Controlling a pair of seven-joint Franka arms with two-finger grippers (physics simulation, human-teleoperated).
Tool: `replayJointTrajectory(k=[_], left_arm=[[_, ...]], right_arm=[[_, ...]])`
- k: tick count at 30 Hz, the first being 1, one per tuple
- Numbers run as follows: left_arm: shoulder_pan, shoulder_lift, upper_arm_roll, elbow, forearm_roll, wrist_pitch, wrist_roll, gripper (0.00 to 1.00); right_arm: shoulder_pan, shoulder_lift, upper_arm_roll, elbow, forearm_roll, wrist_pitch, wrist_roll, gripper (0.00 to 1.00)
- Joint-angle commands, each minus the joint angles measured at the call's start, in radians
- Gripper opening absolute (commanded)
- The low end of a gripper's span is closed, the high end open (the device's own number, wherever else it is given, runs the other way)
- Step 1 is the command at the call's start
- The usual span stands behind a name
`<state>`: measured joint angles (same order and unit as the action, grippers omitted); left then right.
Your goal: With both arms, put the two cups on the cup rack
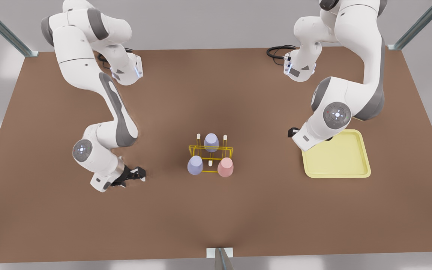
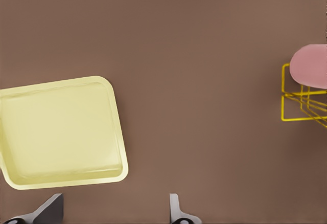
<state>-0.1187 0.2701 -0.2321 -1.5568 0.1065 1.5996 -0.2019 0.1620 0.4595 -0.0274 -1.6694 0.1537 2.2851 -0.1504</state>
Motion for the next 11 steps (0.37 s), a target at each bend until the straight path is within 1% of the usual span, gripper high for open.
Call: replayJointTrajectory(k=[1, 2, 6, 8, 11], left_arm=[[-0.006, -0.002, -0.003, 0.004, -0.001, -0.036, 0.073, 1.0], [-0.004, 0.0, -0.003, 0.004, -0.001, -0.036, 0.073, 1.0], [-0.001, 0.001, -0.003, 0.024, -0.044, -0.038, 0.075, 1.0], [0.001, 0.001, -0.009, 0.024, -0.044, -0.059, 0.073, 1.0], [0.007, 0.011, -0.006, 0.029, -0.042, -0.053, 0.073, 1.0]], right_arm=[[-0.004, -0.077, -0.088, 0.008, -0.183, -0.255, -0.003, 1.0], [-0.021, -0.171, -0.091, 0.016, -0.164, -0.415, -0.001, 1.0], [-0.016, -0.42, -0.091, 0.026, -0.209, -0.654, -0.001, 1.0], [-0.018, -0.478, -0.089, 0.023, -0.21, -0.687, -0.001, 1.0], [-0.018, -0.484, -0.088, 0.028, -0.209, -0.691, 0.0, 1.0]])
